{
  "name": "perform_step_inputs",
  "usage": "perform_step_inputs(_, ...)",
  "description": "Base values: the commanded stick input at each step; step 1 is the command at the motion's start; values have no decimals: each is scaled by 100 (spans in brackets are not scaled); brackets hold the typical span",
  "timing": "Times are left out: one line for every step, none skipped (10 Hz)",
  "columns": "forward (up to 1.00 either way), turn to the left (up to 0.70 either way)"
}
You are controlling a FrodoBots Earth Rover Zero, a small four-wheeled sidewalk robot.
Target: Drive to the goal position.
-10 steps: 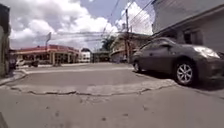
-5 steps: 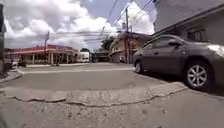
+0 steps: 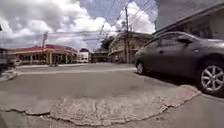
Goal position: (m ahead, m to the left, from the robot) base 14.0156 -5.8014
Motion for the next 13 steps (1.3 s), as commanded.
perform_step_inputs(85,0)
perform_step_inputs(85,0)
perform_step_inputs(85,0)
perform_step_inputs(85,0)
perform_step_inputs(85,0)
perform_step_inputs(85,0)
perform_step_inputs(85,0)
perform_step_inputs(85,0)
perform_step_inputs(85,0)
perform_step_inputs(85,0)
perform_step_inputs(85,0)
perform_step_inputs(85,0)
perform_step_inputs(85,0)
